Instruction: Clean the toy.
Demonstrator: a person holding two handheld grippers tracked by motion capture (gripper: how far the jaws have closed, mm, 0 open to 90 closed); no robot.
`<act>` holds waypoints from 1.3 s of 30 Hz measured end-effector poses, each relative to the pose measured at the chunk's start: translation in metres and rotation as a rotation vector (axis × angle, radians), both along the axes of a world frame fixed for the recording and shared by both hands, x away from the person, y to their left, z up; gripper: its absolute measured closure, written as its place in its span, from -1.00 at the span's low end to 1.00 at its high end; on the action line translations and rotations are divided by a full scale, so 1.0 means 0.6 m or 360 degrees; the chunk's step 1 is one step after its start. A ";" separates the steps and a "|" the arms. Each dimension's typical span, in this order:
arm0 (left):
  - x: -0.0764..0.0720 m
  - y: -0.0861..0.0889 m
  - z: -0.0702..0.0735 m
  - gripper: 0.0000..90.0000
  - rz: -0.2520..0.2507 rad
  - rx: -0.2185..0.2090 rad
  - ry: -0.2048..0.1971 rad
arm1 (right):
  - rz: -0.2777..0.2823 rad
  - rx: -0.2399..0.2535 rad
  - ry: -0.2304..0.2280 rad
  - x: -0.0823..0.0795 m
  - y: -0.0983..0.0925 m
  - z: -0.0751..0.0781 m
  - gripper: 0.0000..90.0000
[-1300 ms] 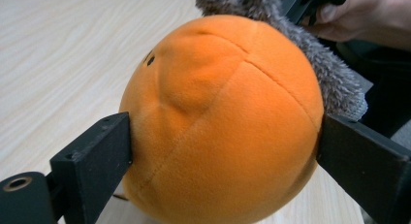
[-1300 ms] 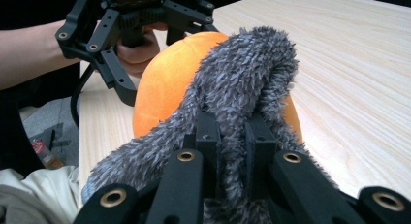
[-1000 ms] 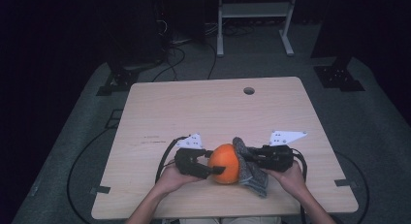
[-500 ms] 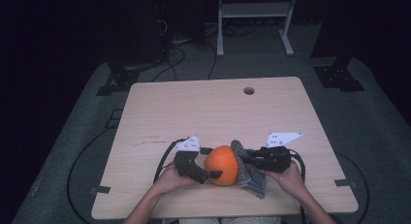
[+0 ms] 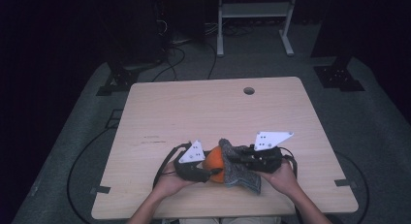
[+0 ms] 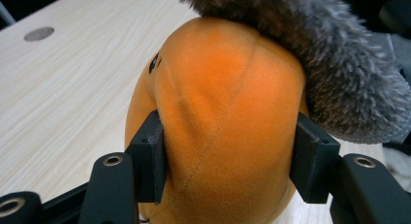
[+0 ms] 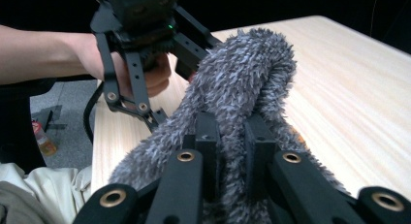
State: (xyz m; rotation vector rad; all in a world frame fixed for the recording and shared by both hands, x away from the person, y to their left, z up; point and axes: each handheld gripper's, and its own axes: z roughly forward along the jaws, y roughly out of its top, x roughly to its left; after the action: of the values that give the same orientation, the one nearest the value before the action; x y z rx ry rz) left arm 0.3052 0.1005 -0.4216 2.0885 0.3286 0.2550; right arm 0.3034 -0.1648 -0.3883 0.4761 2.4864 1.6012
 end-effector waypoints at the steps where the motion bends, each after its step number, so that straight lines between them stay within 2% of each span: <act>1: 0.001 0.001 -0.002 -0.09 -0.0005 -0.0009 0.0008 | -0.0016 0.0001 0.0014 0.002 -0.005 -0.005 0.77; 5: -0.002 -0.001 -0.008 -0.10 -0.0020 -0.0016 -0.0001 | -0.0063 -0.0015 0.0091 0.004 -0.030 -0.028 0.77; 7: -0.004 -0.005 -0.008 -0.11 -0.0024 -0.0014 -0.0012 | -0.0080 -0.0024 0.0099 -0.002 -0.042 -0.031 0.77; 11: -0.001 -0.007 -0.011 -0.10 -0.0001 -0.0055 0.0003 | -0.0035 -0.0005 0.0008 -0.019 -0.037 -0.006 0.77; 14: 0.002 -0.006 -0.012 -0.13 -0.0006 -0.0073 0.0018 | -0.0005 -0.0051 -0.0029 -0.021 -0.019 -0.001 0.77; 15: 0.002 -0.006 -0.013 -0.22 -0.0016 -0.0056 0.0010 | -0.0002 -0.0087 -0.0035 -0.020 -0.012 -0.005 0.77; 16: 0.002 -0.004 -0.014 -0.36 -0.0038 -0.0057 0.0028 | 0.0005 -0.0089 -0.0026 -0.017 -0.008 -0.010 0.77; 18: 0.006 0.003 -0.015 -0.55 -0.0072 -0.0089 0.0078 | 0.0010 -0.0040 0.0024 -0.010 -0.009 -0.015 0.77; 22: 0.013 0.012 -0.016 -0.45 -0.0113 -0.0112 0.0099 | -0.0009 -0.0035 0.0036 -0.004 -0.012 -0.016 0.77; 26: 0.014 0.014 -0.014 -0.27 -0.0119 -0.0089 0.0071 | -0.0020 -0.0048 0.0033 0.000 -0.014 -0.016 0.78; 28: 0.013 0.013 -0.014 -0.15 -0.0091 -0.0089 0.0063 | -0.0023 -0.0050 0.0028 0.000 -0.017 -0.018 0.78; 29: 0.015 0.013 -0.013 -0.10 -0.0074 -0.0091 0.0081 | -0.0034 -0.0058 0.0020 -0.002 -0.018 -0.018 0.78; 31: 0.018 0.013 -0.012 -0.05 -0.0045 -0.0094 0.0103 | -0.0072 -0.0091 -0.0004 -0.007 -0.024 -0.018 0.78; 34: 0.017 0.007 -0.009 -0.03 -0.0021 -0.0095 0.0101 | -0.0091 -0.0091 -0.0025 -0.015 -0.029 -0.017 0.78; 37: 0.016 -0.004 -0.006 -0.02 0.0018 -0.0098 0.0107 | -0.0055 -0.0053 -0.0082 -0.026 -0.017 -0.005 0.78; 39: 0.016 -0.009 -0.005 -0.01 0.0047 -0.0091 0.0111 | -0.0040 -0.0089 -0.0131 -0.031 -0.001 0.001 0.78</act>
State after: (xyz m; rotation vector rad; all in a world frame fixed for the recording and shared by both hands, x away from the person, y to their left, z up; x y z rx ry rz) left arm 0.3146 0.0954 -0.4246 2.0406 0.4045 0.1887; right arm 0.2850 -0.1656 -0.3880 0.4236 2.4477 1.5064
